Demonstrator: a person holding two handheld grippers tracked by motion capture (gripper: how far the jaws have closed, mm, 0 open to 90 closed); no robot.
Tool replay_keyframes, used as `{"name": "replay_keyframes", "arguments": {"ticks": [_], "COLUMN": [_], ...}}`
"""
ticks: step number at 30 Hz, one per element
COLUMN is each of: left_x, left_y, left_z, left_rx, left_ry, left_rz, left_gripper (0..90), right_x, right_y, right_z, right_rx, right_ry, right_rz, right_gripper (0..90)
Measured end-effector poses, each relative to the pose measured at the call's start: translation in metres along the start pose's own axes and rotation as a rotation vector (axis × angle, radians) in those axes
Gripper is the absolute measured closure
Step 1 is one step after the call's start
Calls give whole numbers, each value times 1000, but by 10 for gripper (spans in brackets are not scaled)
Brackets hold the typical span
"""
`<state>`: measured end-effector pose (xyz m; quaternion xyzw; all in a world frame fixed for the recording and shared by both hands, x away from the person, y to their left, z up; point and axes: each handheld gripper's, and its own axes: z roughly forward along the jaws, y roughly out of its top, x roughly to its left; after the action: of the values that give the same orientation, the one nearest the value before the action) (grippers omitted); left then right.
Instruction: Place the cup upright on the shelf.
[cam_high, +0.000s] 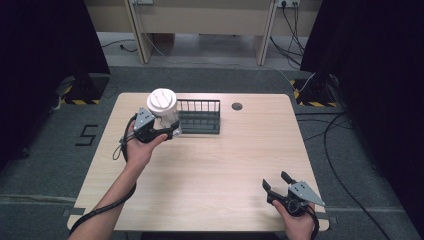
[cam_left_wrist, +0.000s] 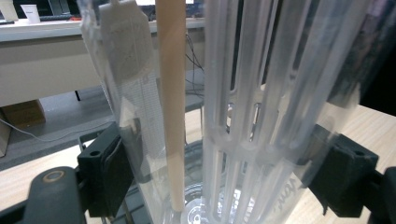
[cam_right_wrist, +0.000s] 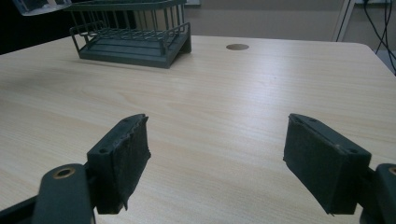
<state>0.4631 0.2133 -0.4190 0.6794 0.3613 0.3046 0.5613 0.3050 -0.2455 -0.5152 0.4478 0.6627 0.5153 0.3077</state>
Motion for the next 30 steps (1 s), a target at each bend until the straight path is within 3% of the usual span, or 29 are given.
{"name": "replay_keyframes", "arguments": {"ticks": [30], "left_x": [9], "left_y": [20], "left_z": [47], "left_rx": [15], "left_ry": [30], "left_rz": [-1], "left_gripper": [179], "right_x": [-2], "right_y": [0], "right_z": [-1], "right_rx": [-4], "right_ry": [2], "right_rz": [6], "right_gripper": [225]}}
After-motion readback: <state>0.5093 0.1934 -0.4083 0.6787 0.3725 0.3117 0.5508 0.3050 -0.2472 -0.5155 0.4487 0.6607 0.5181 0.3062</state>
